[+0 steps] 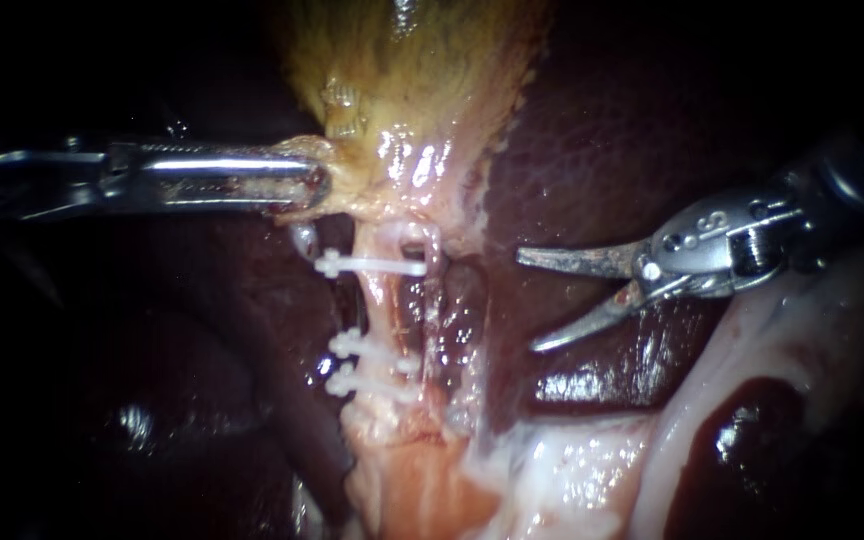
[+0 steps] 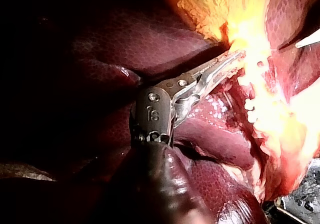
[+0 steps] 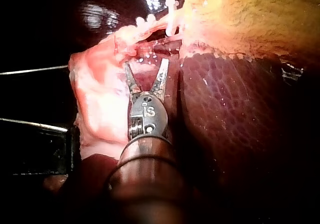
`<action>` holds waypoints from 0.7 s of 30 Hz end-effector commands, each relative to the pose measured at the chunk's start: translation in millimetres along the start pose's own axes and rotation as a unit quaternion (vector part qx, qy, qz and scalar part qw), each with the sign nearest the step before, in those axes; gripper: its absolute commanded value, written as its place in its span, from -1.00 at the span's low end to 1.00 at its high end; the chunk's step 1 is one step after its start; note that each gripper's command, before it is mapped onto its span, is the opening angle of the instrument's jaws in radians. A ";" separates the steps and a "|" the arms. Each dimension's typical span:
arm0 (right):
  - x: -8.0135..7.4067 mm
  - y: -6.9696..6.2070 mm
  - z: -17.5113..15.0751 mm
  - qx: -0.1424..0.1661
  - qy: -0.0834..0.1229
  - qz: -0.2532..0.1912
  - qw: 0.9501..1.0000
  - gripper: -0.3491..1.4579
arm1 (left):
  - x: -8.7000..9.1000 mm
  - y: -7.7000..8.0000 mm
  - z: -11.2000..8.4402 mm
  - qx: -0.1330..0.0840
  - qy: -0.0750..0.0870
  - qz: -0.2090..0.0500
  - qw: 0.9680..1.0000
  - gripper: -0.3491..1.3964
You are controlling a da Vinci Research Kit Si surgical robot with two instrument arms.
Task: Go to the cutting position left tube
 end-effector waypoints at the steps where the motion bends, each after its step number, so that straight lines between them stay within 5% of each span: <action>1: 0.0 0.0 0.0 0.000 0.000 0.000 1.000 0.97 | 0.1 0.1 -0.3 -0.002 -0.001 0.000 1.000 -1.00; 4: 0.0 0.0 0.0 0.000 0.000 0.000 1.000 0.99 | 1.1 0.6 -1.9 -0.005 -0.004 -0.003 1.000 -1.00; 10: 0.0 0.0 0.0 0.002 0.000 0.000 1.000 0.99 | 3.7 2.0 -5.3 -0.011 0.016 -0.016 1.000 -1.00; 21: 3.6 -1.1 2.9 0.078 0.013 0.053 0.995 0.99 | 3.4 2.4 -5.5 -0.009 0.017 -0.015 1.000 -1.00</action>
